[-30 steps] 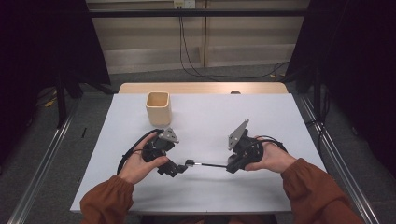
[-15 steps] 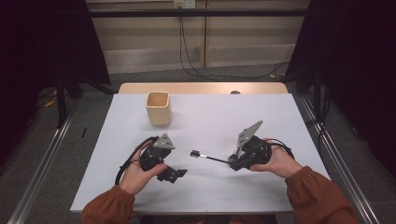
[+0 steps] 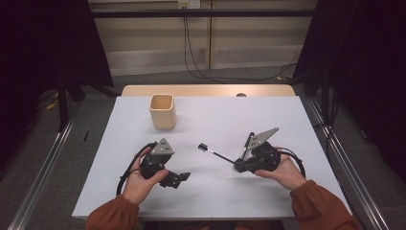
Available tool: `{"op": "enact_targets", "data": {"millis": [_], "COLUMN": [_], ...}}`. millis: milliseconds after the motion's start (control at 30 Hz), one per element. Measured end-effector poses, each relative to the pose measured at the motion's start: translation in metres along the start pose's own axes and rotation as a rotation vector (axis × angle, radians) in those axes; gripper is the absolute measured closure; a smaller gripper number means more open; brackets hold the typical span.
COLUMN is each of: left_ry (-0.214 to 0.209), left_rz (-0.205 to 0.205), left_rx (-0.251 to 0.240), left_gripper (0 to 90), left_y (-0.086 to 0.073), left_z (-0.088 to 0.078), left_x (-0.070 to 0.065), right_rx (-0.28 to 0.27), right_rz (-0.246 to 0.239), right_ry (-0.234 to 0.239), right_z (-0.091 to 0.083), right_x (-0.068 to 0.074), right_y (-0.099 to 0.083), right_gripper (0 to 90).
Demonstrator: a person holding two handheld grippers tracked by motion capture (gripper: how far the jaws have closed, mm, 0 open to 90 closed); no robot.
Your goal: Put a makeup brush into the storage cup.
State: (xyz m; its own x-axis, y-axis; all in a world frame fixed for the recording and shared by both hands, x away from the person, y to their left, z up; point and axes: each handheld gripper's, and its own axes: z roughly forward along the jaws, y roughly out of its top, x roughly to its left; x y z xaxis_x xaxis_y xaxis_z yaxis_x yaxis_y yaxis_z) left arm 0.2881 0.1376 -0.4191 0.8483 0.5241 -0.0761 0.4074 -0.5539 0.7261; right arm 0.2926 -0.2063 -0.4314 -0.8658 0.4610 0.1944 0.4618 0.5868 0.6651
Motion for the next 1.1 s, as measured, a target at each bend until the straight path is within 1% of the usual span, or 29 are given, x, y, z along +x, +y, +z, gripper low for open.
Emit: {"op": "enact_targets", "data": {"millis": [67,100,133,167,200,267,300,367,400,433,467,533,567,600,667,733,833,933,1000,1033,1100], "left_ry": [-0.003,-0.003,-0.002,-0.007,-0.008,-0.005,-0.003,-0.006,-0.009,-0.013,-0.015,-0.014,-0.008,-0.006,-0.008,-0.002,0.012,0.011,0.008,0.005,0.010], "left_rz": [-0.001,-0.009,0.005,-0.005,0.000,-0.002,-0.010,-0.008,-0.010,-0.009,-0.012,-0.002,0.001,0.001,-0.006,-0.006,-0.005,-0.001,-0.004,-0.012,-0.013], "left_rx": [0.001,-0.011,-0.004,-0.011,-0.008,0.000,-0.006,-0.012,-0.013,-0.015,-0.019,-0.014,-0.021,-0.021,-0.026,-0.034,-0.055,-0.064,-0.078,-0.089,-0.105], "left_gripper": [4.1,4.0,3.9,3.9,3.9,4.0,3.9,3.9,3.9,3.9,3.9,3.9,3.9,3.9,3.9,3.9,3.9,3.8,3.9,3.8,3.7], "left_y": [-0.001,-0.001,-0.002,-0.003,-0.003,-0.004,-0.004,-0.004,-0.004,-0.004,-0.004,-0.004,-0.005,-0.005,-0.005,-0.006,-0.005,-0.005,-0.005,-0.005,-0.005], "left_z": [0.000,0.001,0.001,0.002,0.002,0.002,0.002,0.002,0.002,0.002,0.002,0.002,0.003,0.003,0.005,0.005,0.005,0.003,0.002,0.002,0.001], "left_x": [0.000,-0.001,0.000,-0.001,0.000,0.001,0.001,0.002,0.001,0.001,0.001,0.000,-0.001,-0.002,-0.004,-0.005,-0.006,-0.006,-0.006,-0.006,-0.007], "right_rx": [-0.029,-0.044,-0.051,-0.062,-0.072,-0.088,-0.101,-0.122,-0.137,-0.138,-0.138,-0.152,-0.164,-0.185,-0.219,-0.242,-0.254,-0.274,-0.293,-0.297,-0.306], "right_rz": [0.013,0.031,0.038,0.044,0.053,0.059,0.066,0.067,0.078,0.079,0.074,0.070,0.070,0.064,0.059,0.052,0.039,0.022,0.013,0.007,0.005], "right_ry": [-0.006,-0.010,-0.008,-0.008,-0.011,-0.014,-0.009,0.000,0.011,0.021,0.011,0.012,0.011,0.015,0.006,0.009,0.006,0.010,0.018,0.014,0.018], "right_z": [0.000,0.001,0.001,0.002,0.003,0.004,0.004,0.005,0.006,0.007,0.009,0.010,0.010,0.010,0.010,0.010,0.012,0.014,0.014,0.014,0.013], "right_x": [0.000,-0.001,-0.001,-0.002,-0.002,-0.002,-0.001,-0.001,-0.001,-0.001,0.000,0.000,0.001,0.001,0.003,0.004,0.006,0.009,0.011,0.012,0.014], "right_y": [-0.001,-0.003,-0.003,-0.004,-0.005,-0.006,-0.006,-0.007,-0.008,-0.009,-0.010,-0.012,-0.012,-0.012,-0.012,-0.011,-0.011,-0.010,-0.009,-0.009,-0.008], "right_gripper": [86.0,86.0,86.0,86.0,86.0,86.0,86.0,86.0,86.0,86.0,86.0,86.0,86.0,86.0,86.0,86.0,86.0,86.0,86.0,86.0,86.0]}}
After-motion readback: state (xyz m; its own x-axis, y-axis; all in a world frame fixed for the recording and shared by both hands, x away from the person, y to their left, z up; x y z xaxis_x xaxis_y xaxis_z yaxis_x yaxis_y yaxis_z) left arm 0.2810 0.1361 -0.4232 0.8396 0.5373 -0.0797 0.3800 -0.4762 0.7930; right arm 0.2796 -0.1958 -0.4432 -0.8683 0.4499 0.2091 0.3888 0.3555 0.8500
